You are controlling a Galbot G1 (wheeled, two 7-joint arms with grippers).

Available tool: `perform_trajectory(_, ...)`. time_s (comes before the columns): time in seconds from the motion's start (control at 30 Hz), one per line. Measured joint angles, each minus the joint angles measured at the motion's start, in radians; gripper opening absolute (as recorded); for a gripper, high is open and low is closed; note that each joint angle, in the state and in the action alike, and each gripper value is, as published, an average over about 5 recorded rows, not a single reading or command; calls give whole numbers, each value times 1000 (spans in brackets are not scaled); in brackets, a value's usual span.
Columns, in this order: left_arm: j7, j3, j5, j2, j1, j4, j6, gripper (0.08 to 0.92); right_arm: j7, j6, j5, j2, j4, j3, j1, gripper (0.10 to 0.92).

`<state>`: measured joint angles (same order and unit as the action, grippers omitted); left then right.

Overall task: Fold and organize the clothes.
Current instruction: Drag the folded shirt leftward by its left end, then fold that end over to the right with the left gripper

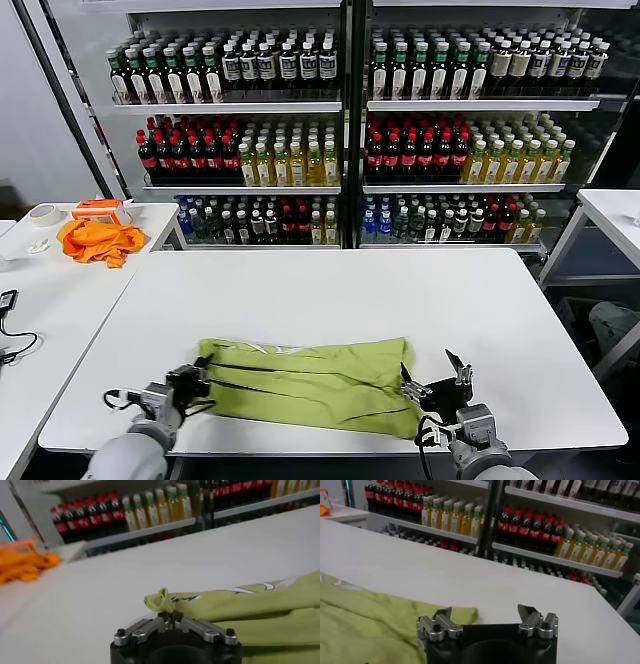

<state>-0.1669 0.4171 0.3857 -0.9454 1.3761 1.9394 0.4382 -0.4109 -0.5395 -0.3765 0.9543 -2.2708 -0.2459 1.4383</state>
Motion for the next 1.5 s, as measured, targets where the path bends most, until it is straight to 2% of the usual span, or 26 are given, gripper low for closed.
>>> perform_trajectory(0.33, 44, 232, -174, 37, 58, 17, 30, 104, 3, 6, 6, 1, 16, 12, -41, 823)
perform_trajectory(0.53, 32, 271, -247, 28, 72, 76, 60, 104, 5, 14, 12, 6, 23, 15, -52, 823)
perform_trajectory(0.9, 8, 98, -161, -43, 52, 207, 98, 104, 3, 32, 24, 22, 28, 4, -43, 823)
perform_trajectory(1.5, 18, -190, 22, -170, -77, 149, 82, 104, -1, 39, 28, 19, 28, -7, -32, 823)
